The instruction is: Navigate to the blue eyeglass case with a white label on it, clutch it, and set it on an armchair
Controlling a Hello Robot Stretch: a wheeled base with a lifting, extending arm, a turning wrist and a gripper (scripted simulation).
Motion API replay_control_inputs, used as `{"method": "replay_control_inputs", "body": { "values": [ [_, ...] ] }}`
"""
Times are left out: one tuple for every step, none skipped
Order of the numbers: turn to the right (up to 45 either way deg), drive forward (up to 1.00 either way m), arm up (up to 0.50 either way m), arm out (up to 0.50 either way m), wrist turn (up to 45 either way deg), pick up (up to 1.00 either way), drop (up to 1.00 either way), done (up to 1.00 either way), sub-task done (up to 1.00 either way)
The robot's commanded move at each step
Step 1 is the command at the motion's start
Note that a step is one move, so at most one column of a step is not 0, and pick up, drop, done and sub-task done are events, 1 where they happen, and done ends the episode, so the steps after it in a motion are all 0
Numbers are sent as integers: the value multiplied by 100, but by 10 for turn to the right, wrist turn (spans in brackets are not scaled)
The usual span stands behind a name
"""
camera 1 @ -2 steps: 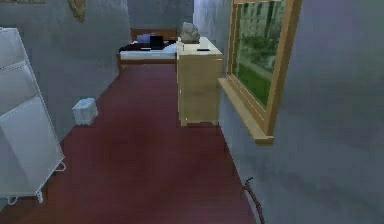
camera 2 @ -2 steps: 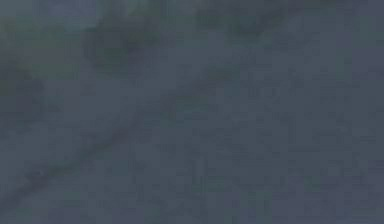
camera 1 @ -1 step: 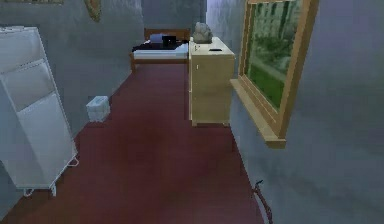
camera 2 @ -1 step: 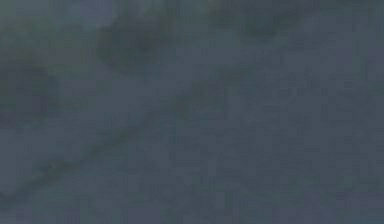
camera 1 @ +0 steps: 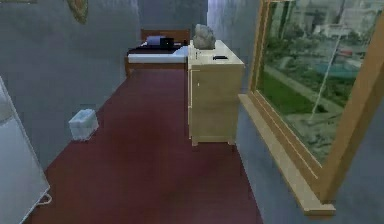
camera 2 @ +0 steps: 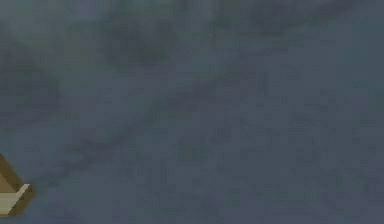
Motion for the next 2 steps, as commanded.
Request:
{"method": "replay_control_inputs", "body": {
  "values": [
    [-60, 0, 0, 0, 0, 0, 0, 0, 0],
    [0, 100, 0, 0, 0, 0, 0, 0, 0]
  ]
}}
